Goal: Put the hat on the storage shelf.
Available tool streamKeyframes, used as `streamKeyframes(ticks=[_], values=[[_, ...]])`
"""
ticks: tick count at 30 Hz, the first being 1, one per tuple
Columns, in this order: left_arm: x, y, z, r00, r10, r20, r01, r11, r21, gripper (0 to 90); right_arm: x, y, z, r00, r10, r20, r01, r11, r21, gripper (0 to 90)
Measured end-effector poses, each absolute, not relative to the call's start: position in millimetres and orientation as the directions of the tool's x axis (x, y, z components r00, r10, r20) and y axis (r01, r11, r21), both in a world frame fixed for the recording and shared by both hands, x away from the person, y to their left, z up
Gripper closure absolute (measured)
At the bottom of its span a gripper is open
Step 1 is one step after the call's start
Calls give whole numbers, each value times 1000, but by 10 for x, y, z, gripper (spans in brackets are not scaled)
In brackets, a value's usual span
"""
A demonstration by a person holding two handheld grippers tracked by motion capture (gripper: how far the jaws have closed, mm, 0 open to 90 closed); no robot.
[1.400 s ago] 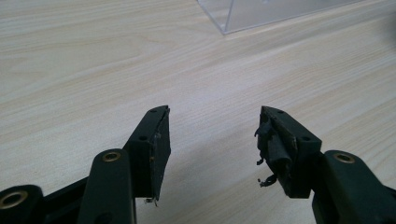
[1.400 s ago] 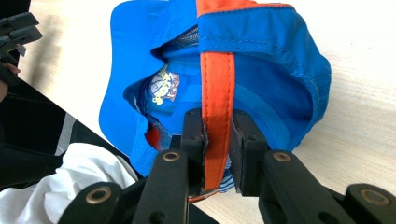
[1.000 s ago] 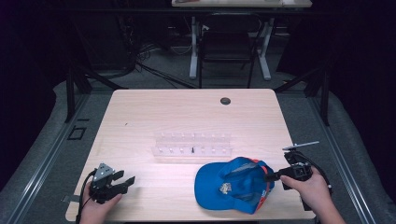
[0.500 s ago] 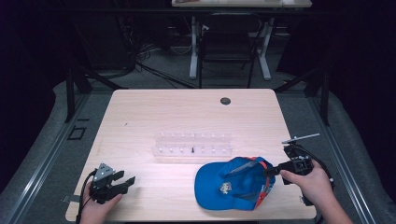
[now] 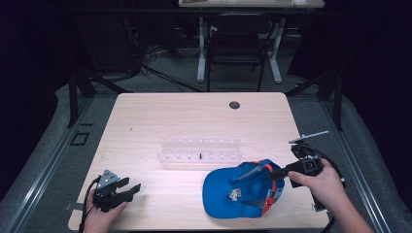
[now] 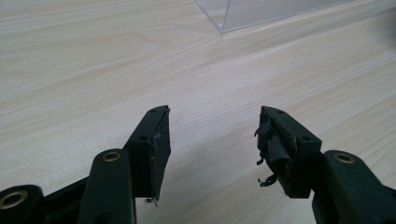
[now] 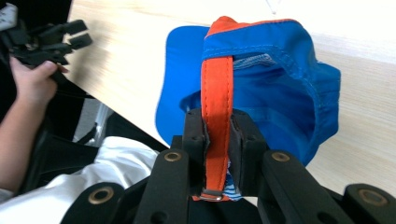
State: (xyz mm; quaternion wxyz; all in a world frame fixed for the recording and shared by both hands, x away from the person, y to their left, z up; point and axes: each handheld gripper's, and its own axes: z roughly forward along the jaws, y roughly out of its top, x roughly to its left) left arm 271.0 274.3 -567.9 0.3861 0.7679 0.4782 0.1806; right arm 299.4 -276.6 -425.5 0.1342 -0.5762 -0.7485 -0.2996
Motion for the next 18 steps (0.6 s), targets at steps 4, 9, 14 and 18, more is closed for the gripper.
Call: streamKeyframes(ticks=[4, 9, 14, 18], values=[[2710, 2743, -5679, 478, 874, -92, 594, -244, 766, 441, 3005, -2732, -4186, -299, 762, 575, 943, 144, 299, 781], [2708, 2740, -5672, 484, 871, -89, 599, -255, 759, 442, 3031, -2666, -4041, -316, 723, 614, 938, 139, 319, 780], [2707, 2736, -5673, 483, 871, -88, 598, -255, 760, 441, 3052, -2607, -3947, -325, 699, 637, 935, 139, 325, 781], [2705, 2734, -5674, 483, 871, -88, 597, -254, 761, 442, 3079, -2565, -3878, -330, 665, 670, 935, 132, 329, 780]])
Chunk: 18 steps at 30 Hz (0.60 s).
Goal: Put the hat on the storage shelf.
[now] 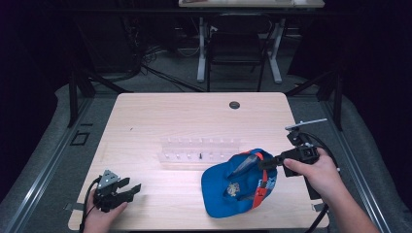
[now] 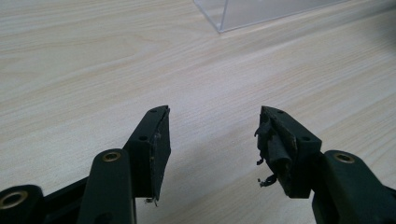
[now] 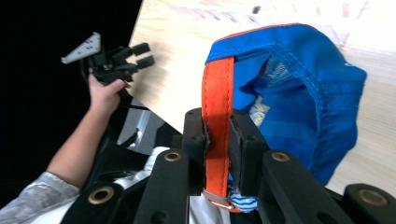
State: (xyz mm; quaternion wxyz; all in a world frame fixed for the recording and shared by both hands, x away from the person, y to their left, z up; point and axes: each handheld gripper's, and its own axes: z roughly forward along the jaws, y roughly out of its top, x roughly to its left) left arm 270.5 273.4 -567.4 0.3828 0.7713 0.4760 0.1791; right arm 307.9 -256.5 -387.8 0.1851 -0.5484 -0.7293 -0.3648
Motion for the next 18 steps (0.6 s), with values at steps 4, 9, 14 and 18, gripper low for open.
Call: streamKeyframes(ticks=[4, 9, 14, 18], values=[[2706, 2733, -5674, 484, 871, -88, 596, -255, 761, 441, 3098, -2539, -3844, -324, 652, 685, 937, 122, 327, 781], [2707, 2725, -5680, 484, 870, -88, 594, -253, 764, 442, 3124, -2510, -3801, -308, 622, 719, 944, 109, 310, 781], [2706, 2720, -5680, 485, 870, -89, 594, -253, 763, 441, 3132, -2492, -3760, -302, 602, 739, 946, 94, 311, 780], [2706, 2715, -5682, 486, 870, -89, 594, -253, 764, 442, 3129, -2478, -3735, -305, 596, 743, 945, 93, 314, 780]])
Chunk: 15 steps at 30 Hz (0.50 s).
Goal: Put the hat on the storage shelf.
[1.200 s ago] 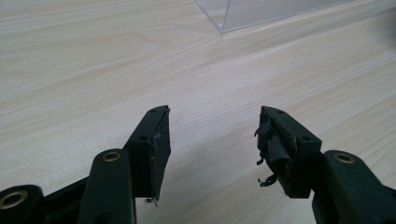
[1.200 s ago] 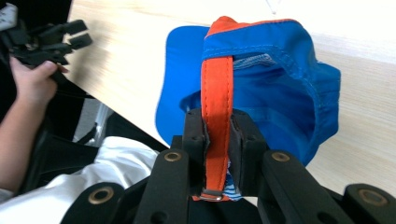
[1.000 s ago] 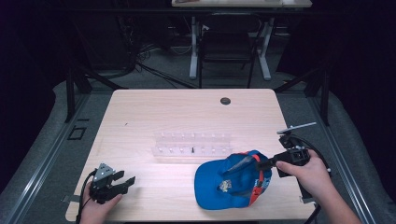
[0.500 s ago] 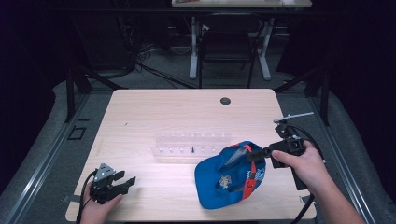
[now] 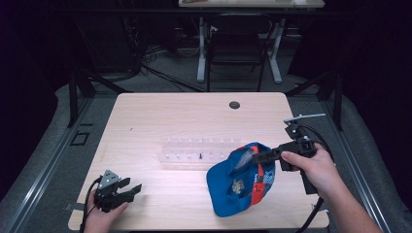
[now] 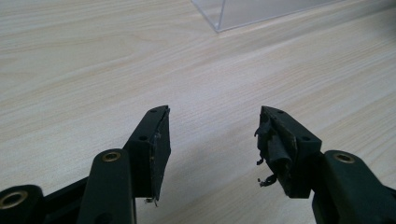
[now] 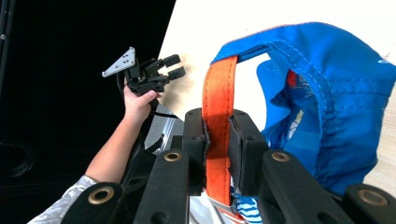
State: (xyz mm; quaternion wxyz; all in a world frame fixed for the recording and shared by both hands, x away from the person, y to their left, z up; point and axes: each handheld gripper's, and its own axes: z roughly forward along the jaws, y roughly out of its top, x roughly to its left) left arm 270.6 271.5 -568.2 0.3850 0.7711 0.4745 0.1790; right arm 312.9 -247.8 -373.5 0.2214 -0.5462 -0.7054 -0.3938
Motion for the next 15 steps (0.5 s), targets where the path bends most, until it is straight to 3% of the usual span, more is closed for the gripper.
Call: streamKeyframes(ticks=[15], values=[[2699, 2657, -5685, 501, 861, -89, 591, -265, 762, 441, 3119, -2376, -3554, -332, 544, 771, 936, 93, 338, 781]])
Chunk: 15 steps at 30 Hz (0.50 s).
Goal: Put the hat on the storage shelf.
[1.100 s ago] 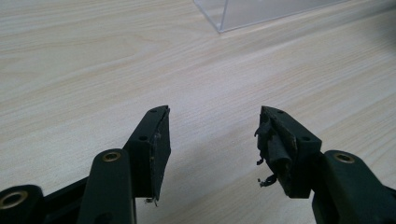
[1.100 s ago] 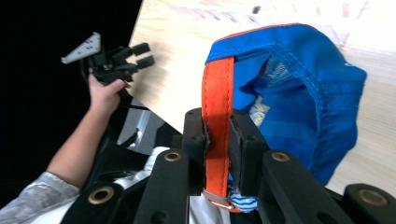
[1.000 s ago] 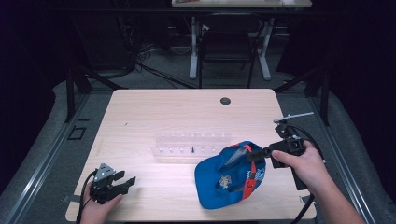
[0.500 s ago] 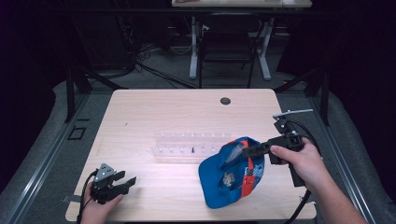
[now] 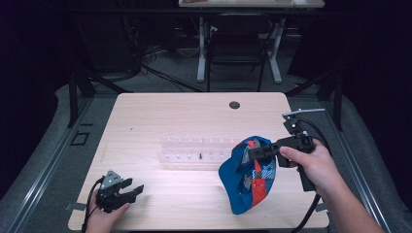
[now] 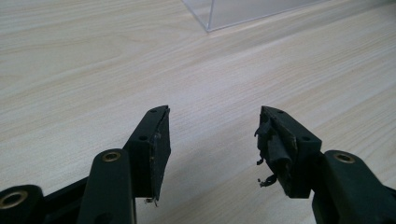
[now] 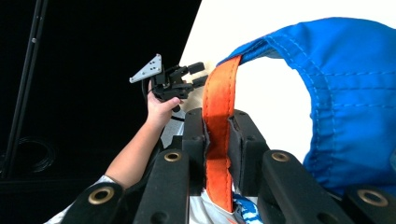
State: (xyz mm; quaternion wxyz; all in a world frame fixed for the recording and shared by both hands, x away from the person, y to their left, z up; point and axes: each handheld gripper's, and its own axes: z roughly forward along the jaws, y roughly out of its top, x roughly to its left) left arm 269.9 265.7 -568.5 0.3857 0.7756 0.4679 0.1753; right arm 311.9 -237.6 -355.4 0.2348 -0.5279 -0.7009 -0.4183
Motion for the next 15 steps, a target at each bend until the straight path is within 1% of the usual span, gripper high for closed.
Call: streamKeyframes(ticks=[4, 12, 15], values=[[2695, 2646, -5683, 503, 859, -92, 595, -267, 758, 441, 3135, -2350, -3541, -330, 535, 778, 936, 80, 342, 781], [2669, 2577, -5657, 524, 845, -105, 578, -262, 773, 442, 3200, -2276, -3505, -327, 464, 823, 939, 58, 340, 781], [2653, 2544, -5635, 533, 838, -112, 570, -259, 780, 441, 3218, -2236, -3491, -325, 453, 830, 938, 43, 344, 781]])
